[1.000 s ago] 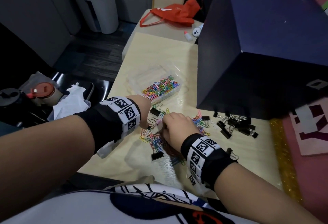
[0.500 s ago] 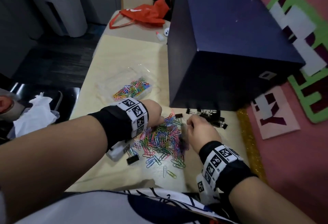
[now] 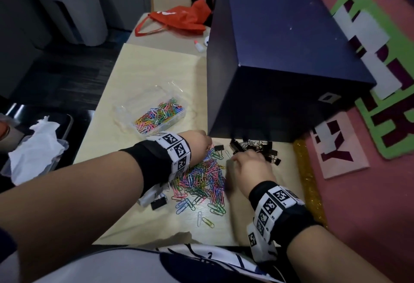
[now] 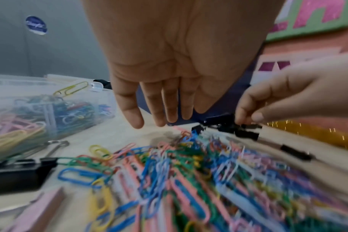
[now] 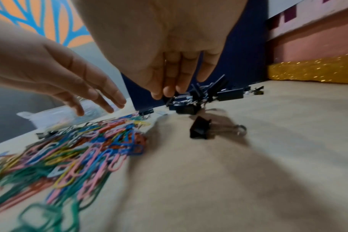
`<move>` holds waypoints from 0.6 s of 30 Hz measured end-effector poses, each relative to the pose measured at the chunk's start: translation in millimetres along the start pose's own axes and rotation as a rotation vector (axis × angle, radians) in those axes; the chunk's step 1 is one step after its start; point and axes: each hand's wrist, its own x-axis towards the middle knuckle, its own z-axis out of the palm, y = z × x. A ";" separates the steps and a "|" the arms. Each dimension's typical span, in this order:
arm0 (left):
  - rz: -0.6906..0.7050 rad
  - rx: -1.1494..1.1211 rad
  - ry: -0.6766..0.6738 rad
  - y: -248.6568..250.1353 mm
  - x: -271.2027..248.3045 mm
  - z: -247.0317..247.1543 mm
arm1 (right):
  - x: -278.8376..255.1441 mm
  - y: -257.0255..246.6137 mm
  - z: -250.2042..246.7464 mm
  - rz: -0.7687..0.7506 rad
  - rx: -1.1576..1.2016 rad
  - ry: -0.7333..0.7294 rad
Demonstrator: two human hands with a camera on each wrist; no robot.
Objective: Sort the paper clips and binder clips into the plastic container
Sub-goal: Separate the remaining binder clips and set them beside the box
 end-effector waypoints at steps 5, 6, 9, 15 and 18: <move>0.054 0.164 0.022 5.2 0.4 16.6 | 1.5 -13.0 6.9 -0.012 -0.111 -0.208; 0.062 0.187 0.014 5.7 0.8 18.9 | 1.2 -13.8 6.0 -0.001 -0.122 -0.223; 0.086 0.191 0.046 3.1 0.5 22.8 | 0.7 -14.6 6.0 0.013 -0.112 -0.201; 0.126 0.260 -0.010 0.0 -10.4 24.2 | 4.4 -19.0 4.4 0.041 -0.119 -0.227; 0.151 0.261 -0.053 0.1 -16.2 27.1 | 7.3 -24.4 2.6 0.038 -0.183 -0.185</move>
